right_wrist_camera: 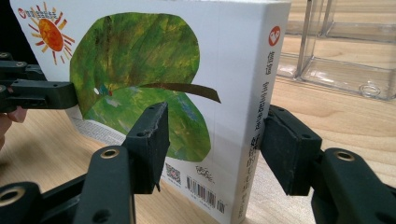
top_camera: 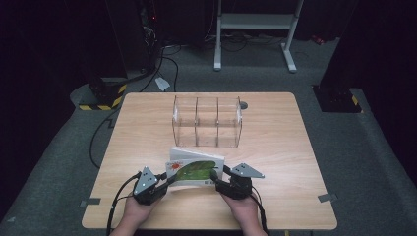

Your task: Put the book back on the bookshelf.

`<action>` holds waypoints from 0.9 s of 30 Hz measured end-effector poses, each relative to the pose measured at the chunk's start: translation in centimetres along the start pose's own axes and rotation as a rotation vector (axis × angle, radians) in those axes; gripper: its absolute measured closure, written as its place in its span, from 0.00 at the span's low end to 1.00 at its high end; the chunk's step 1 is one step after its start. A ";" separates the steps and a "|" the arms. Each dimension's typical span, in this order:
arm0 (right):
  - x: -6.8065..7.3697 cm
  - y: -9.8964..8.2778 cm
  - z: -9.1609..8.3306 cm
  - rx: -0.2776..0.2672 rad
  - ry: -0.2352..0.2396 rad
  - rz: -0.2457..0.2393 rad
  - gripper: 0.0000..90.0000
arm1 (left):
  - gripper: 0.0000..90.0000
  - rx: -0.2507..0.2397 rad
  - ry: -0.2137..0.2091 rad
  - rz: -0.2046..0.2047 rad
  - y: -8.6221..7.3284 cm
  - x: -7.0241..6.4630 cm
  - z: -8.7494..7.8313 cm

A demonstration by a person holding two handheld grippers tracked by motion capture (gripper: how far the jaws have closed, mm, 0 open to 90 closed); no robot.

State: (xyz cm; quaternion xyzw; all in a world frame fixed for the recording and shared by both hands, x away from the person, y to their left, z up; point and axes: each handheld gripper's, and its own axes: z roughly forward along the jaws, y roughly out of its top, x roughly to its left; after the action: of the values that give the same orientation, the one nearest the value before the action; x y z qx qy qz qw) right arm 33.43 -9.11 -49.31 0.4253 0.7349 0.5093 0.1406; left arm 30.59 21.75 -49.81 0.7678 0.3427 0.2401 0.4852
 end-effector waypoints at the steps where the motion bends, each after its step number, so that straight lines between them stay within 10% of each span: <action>1: 0.0 0.0 -0.1 -0.009 -0.003 -0.011 0.48 | 0.82 0.001 0.004 0.002 0.0 0.0 0.1; 27: 1.0 -0.7 -1.6 -0.075 -0.009 -0.095 0.44 | 0.67 0.051 0.025 0.044 -1.2 -0.1 1.1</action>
State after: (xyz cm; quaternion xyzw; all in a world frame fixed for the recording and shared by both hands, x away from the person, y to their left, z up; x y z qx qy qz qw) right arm 31.52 -9.43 -48.96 0.3865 0.7339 0.5274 0.1841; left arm 30.91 21.38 -51.40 0.7841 0.3378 0.2517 0.4557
